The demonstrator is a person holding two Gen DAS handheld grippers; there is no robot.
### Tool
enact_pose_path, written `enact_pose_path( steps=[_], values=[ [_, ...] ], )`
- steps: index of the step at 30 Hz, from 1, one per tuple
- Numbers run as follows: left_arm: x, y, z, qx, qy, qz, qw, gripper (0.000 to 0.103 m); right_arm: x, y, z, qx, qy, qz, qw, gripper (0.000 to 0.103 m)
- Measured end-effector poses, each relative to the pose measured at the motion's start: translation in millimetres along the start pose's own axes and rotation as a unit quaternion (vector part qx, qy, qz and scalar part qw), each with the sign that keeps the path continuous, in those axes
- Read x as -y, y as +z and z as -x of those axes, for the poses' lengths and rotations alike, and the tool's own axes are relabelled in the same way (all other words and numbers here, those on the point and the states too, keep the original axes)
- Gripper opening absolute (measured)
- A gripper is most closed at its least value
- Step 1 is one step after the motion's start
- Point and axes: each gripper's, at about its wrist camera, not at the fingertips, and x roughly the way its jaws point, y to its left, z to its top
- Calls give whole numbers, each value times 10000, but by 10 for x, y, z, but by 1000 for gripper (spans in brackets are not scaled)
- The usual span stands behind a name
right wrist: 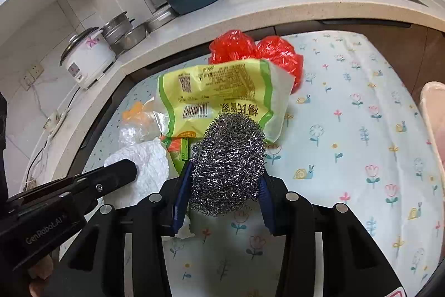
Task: Collect trash
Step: 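Grasp the white paper towel with the left tool while the right tool grasps the steel wool, then carry the paper towel and steel wool over the trash bin with both tools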
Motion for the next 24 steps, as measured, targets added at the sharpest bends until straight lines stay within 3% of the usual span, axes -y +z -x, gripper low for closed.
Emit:
enact_pose_path(
  steps=[12, 24],
  values=[
    [759, 18, 278, 268, -261, -496, 9981, 3, 402, 103, 894, 695, -549, -42, 9961, 42],
    [1715, -95, 202, 246, -562, -1230, 9905, 3, 1123, -50, 1542, 1064, -1227, -364, 9861, 42]
  ],
)
